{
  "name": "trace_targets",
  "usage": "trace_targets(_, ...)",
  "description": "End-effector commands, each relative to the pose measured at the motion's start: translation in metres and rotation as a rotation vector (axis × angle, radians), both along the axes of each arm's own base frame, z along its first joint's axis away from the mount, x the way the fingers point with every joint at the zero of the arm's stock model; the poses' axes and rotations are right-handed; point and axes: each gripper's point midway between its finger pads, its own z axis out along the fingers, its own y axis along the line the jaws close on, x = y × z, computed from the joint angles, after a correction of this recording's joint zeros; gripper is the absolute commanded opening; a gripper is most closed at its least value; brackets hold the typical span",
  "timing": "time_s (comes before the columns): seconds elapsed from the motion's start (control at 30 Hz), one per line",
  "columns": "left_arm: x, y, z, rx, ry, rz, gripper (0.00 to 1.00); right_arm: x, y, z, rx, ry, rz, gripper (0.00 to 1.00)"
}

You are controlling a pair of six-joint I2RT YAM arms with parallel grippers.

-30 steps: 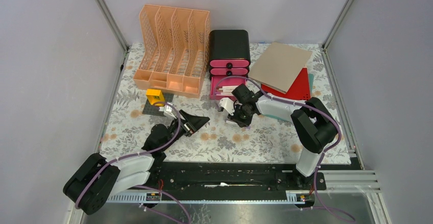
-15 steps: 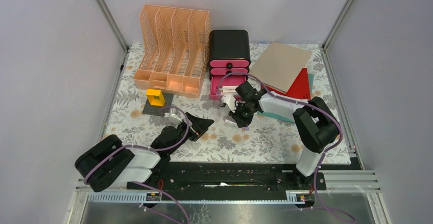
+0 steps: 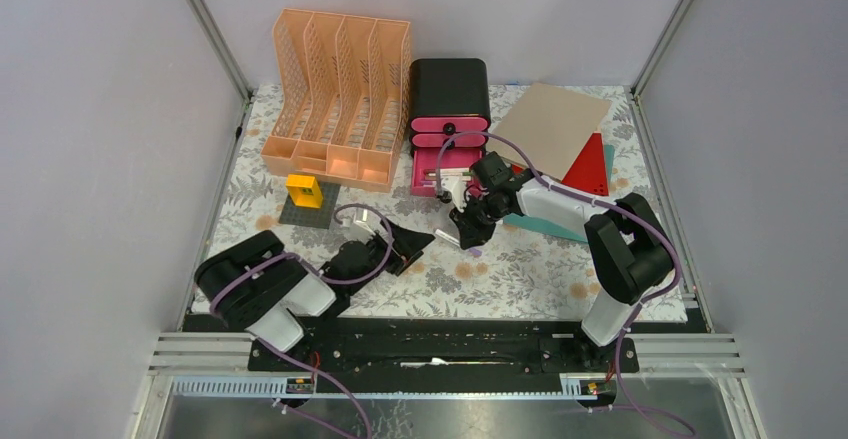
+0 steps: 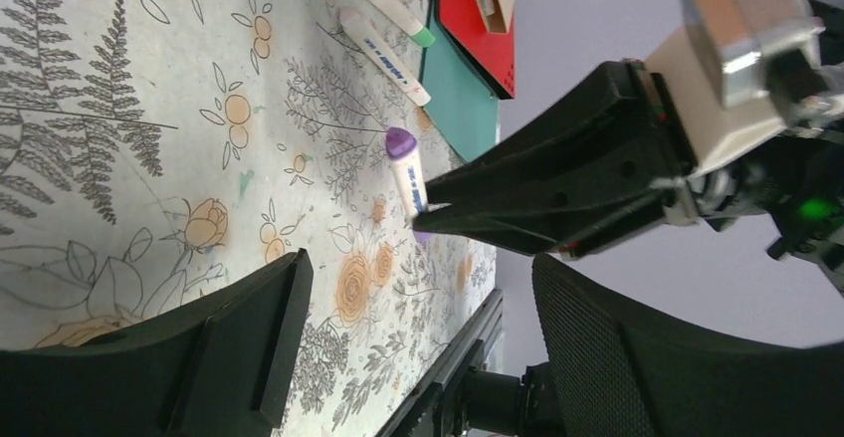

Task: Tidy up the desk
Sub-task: Pick up the stationery from the center of the board.

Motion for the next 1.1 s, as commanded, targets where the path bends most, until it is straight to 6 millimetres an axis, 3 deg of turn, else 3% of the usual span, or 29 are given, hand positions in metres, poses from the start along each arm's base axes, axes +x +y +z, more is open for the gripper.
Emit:
trace_targets(0.0,0.016,-0.019,0.026,-0.096,-0.073,0.007,0.85,-0.003,0.016,0.028,0.117,0.021,0.013,0.0)
trace_targets(0.27,0.027,-0.048,0.017,-0.126,-0.059,-0.045,0.7,-0.008,0.021,0.034,0.152,0.044,0.023,0.0)
trace_targets(0.43,0.027,-0.059,0.015,-0.131,-0.057,-0.08,0.45,-0.008,0.021,0.033,0.152,0.052,0.023,0.0)
trace_targets(0.63,0.024,-0.062,0.017,-0.144,-0.055,-0.099,0.01,-0.007,0.021,0.033,0.145,0.042,0.021,0.0)
trace_targets(0.8,0.024,-0.059,0.023,-0.137,-0.08,-0.095,0.0,-0.007,0.019,0.036,0.139,0.025,0.038,0.0)
trace_targets(0.83,0.023,-0.059,0.025,-0.129,-0.088,-0.095,0.0,-0.007,0.017,0.037,0.134,0.019,0.044,0.04)
trace_targets(0.97,0.024,-0.054,0.028,-0.063,-0.139,-0.092,0.0,-0.007,0.011,0.046,0.121,-0.034,0.08,0.47)
trace_targets(1.07,0.025,-0.048,0.029,0.044,-0.204,-0.095,0.0,-0.006,0.003,0.057,0.102,-0.105,0.121,0.68)
